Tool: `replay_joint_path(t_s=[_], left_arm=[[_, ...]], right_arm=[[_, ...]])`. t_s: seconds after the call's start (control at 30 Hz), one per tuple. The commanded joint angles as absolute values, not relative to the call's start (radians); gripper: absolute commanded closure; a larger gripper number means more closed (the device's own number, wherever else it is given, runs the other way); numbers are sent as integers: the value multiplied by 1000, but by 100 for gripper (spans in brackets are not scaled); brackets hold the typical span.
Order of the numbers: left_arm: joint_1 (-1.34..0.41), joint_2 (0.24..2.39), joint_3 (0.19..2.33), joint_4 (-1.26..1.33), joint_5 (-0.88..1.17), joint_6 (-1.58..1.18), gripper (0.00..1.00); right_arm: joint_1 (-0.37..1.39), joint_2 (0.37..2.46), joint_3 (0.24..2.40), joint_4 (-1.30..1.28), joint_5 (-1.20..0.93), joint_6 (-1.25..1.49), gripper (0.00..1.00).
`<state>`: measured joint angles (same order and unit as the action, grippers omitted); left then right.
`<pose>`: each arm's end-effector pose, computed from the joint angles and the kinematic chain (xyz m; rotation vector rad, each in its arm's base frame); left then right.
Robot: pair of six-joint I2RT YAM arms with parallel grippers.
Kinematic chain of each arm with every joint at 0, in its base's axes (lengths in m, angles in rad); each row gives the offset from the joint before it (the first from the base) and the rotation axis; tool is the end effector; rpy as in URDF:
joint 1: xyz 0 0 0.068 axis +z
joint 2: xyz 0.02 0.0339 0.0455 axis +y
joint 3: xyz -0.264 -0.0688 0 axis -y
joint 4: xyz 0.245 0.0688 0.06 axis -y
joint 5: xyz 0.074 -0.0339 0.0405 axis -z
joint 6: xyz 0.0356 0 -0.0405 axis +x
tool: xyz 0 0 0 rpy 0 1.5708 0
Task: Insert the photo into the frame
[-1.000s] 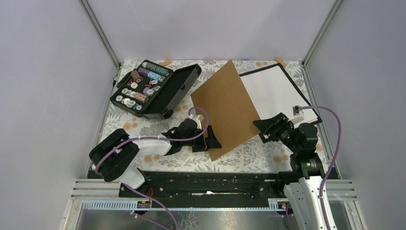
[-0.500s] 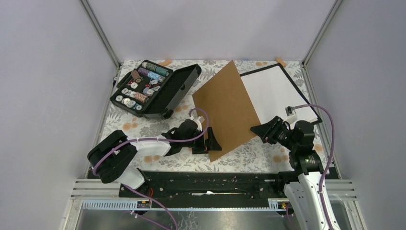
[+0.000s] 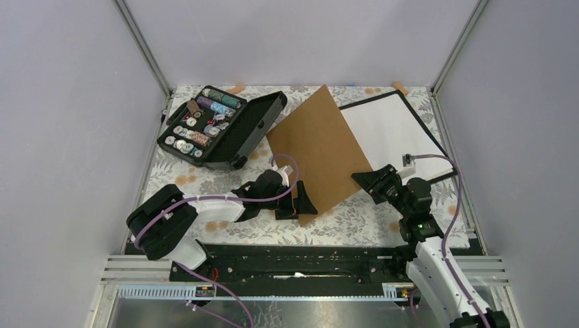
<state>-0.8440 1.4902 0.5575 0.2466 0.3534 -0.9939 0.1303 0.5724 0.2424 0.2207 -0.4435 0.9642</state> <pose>0.1742 -0.2144 0.1476 0.0245 2.5950 -1.2538 0.1515 0.0353 0.2223 0.3919 1.7727 1.1725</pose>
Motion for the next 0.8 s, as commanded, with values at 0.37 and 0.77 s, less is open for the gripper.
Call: replay_joint_path(t_s=[0.37, 0.77], left_arm=[[-851, 1525, 648, 329, 409, -1011, 1], [-849, 1455, 654, 283, 420, -974, 1]], right_arm=[[562, 811, 185, 676, 110, 943, 70], [716, 871, 229, 640, 421, 903, 89]])
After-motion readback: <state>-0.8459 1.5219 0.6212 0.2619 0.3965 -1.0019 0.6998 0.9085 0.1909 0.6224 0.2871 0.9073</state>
